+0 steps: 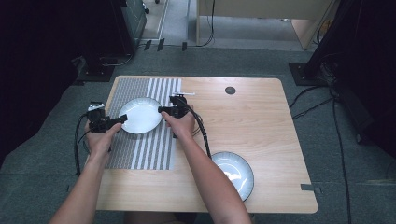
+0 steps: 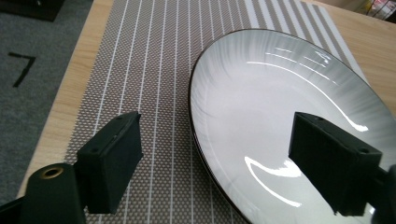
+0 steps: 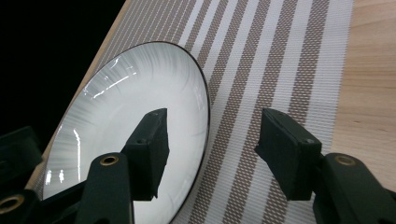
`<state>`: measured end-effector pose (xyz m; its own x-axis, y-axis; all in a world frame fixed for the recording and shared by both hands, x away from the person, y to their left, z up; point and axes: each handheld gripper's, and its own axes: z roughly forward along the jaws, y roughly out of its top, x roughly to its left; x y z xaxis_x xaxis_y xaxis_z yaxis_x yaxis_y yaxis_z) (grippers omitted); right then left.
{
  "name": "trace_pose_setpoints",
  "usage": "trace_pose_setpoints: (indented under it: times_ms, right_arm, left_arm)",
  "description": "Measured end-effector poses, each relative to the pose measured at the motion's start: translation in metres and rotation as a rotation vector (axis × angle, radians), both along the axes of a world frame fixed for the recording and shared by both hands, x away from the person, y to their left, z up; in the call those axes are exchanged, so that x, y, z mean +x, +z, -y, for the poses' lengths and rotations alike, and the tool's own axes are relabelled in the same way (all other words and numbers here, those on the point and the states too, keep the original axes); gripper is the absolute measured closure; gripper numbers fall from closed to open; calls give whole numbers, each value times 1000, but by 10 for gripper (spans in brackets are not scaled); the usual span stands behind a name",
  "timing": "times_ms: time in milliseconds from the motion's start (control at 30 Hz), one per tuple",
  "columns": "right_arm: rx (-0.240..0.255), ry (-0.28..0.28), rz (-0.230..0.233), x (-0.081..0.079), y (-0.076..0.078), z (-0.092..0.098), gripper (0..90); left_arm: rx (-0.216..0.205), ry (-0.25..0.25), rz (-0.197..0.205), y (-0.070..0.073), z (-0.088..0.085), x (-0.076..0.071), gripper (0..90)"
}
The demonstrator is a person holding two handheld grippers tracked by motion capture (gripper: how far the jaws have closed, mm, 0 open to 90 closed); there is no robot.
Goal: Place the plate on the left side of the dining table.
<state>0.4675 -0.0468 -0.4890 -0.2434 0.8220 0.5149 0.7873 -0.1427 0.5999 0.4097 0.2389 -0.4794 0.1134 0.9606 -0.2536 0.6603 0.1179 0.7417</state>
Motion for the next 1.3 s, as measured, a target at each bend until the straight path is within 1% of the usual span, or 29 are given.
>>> trace_pose_setpoints:
  times_ms: [67,133,167,233,300,333,367,400,433,467,500,567,633,700,733,800,867,900,967,1033,1133,1167,1233,1300]
  right_arm:
    - [-33,7,24,-3,2,3,432]
    - [-84,1,32,-5,4,6,432]
    - [-90,-2,32,-6,5,8,432]
    - [-87,1,36,-8,7,12,403]
    - [-76,15,38,-11,8,17,377]
    - [-57,22,39,-12,9,19,362]
    - [-44,26,42,-14,10,20,345]
    - [-31,32,50,-15,11,23,350]
    - [-53,42,52,-18,12,24,351]
    - [-66,45,50,-19,13,25,351]
    - [-74,46,55,-21,14,26,350]
    - [-88,54,68,-25,16,28,347]
    - [-101,52,80,-29,18,31,349]
    - [-99,60,94,-33,21,35,340]
    - [-101,57,102,-35,22,37,339]
    - [-112,43,114,-39,24,40,340]
    - [-106,40,125,-44,26,45,332]
    - [-105,36,125,-45,27,46,333]
    - [-109,35,136,-48,28,50,324]
    - [-110,40,142,-50,29,54,305]
    - [-124,30,153,-54,31,61,270]
    - [-126,29,154,-55,32,62,266]
    - [-122,12,158,-59,35,67,261]
    - [-120,7,166,-63,38,72,258]
  left_arm:
    - [4,-6,21,2,0,-7,129]
    - [10,-17,40,4,-1,-14,105]
    - [17,-26,50,5,0,-17,104]
    - [45,-37,69,7,2,-25,103]
    - [64,-36,70,8,5,-32,87]
    - [67,-38,72,9,6,-34,87]
    - [70,-54,66,10,7,-37,80]
    - [52,-78,69,11,7,-40,31]
    - [36,-97,79,11,7,-43,0]
    - [33,-101,84,12,8,-47,0]
    - [32,-98,86,13,9,-50,0]
    - [51,-78,86,15,11,-56,0]
    - [48,-78,86,16,12,-63,0]
    - [45,-80,91,16,14,-70,0]
    - [48,-85,92,15,15,-72,0]
    - [68,-81,94,13,17,-80,0]
    - [69,-79,89,11,17,-86,0]
    - [68,-79,88,10,17,-89,0]
    - [45,-77,83,8,16,-96,0]
    - [41,-80,82,8,18,-102,0]
    - [51,-83,88,7,20,-112,0]
    - [66,-81,90,6,21,-116,0]
    - [75,-75,91,2,23,-122,0]
    - [86,-80,86,-1,24,-127,0]
